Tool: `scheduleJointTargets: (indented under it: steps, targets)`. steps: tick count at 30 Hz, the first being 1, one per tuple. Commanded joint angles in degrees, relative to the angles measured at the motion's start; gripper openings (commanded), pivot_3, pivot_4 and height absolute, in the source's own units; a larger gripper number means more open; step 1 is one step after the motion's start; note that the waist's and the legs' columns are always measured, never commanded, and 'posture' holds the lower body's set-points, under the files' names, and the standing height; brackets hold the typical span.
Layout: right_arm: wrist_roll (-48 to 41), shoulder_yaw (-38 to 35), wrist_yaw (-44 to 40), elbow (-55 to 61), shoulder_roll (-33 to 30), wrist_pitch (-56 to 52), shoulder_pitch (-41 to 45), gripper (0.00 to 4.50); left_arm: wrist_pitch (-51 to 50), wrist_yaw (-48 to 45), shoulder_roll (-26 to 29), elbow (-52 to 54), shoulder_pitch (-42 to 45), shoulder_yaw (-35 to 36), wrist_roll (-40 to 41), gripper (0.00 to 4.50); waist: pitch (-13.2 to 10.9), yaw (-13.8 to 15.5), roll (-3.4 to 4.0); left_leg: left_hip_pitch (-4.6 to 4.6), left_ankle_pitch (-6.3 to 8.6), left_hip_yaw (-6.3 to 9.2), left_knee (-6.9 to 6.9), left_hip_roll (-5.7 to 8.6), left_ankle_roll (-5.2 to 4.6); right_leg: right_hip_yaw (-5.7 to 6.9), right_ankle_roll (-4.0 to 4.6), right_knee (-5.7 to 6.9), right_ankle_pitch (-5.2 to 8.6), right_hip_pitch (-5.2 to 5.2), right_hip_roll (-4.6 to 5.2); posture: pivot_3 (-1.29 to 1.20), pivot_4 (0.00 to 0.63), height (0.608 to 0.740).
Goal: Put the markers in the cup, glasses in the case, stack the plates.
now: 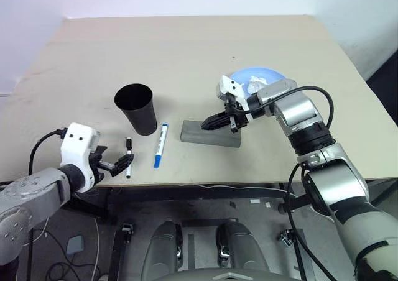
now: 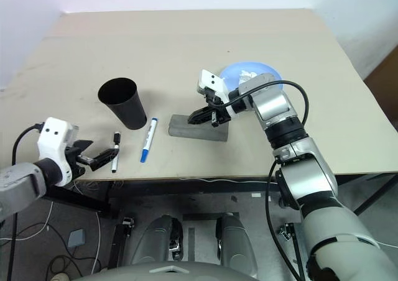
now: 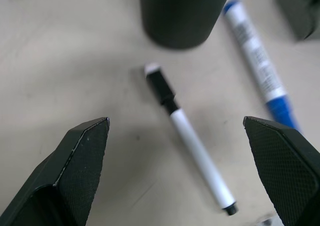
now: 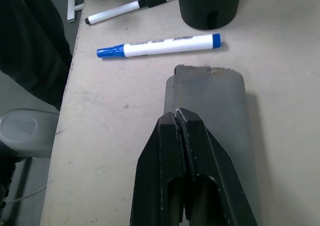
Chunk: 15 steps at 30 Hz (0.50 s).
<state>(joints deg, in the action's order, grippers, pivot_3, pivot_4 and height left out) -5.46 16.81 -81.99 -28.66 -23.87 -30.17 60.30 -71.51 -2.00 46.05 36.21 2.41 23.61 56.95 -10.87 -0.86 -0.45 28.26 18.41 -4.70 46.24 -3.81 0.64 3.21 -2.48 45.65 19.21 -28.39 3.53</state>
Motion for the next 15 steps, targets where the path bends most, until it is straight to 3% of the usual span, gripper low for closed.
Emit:
scheduleJointTargets:
  steps: [1,7,15]
  targets:
    - [-1.01,-1.85,0.61,-0.36,-0.7,1.21,2.43,0.06,-6.15,5.83,-3.51,-0.84,6.18,-0.04,2.48,4.5,0.0,0.11,-0.04,0.0,0.0,0.0,0.0,0.01,0.0,0.0,0.0,0.01,0.0,0.01,0.0,0.0,0.15,0.67]
    - [-0.83,-1.44,1.82,-1.03,-0.36,1.62,2.38,0.06,-19.94,12.61,-10.33,-4.83,14.97,1.22,1.69,4.5,-0.01,-0.12,-0.12,0.01,-0.01,0.02,0.01,0.03,0.01,0.0,-0.08,0.0,-0.04,0.02,0.01,0.0,0.15,0.67]
    - [-0.75,-1.66,2.83,-1.22,-0.8,2.14,2.35,0.06,-20.99,23.97,-9.79,-9.91,16.58,2.59,10.19,4.5,-0.01,-0.2,-0.14,-0.02,-0.18,0.06,-0.01,0.01,0.31,-0.04,-0.07,0.11,-0.05,0.0,0.04,0.0,0.15,0.67]
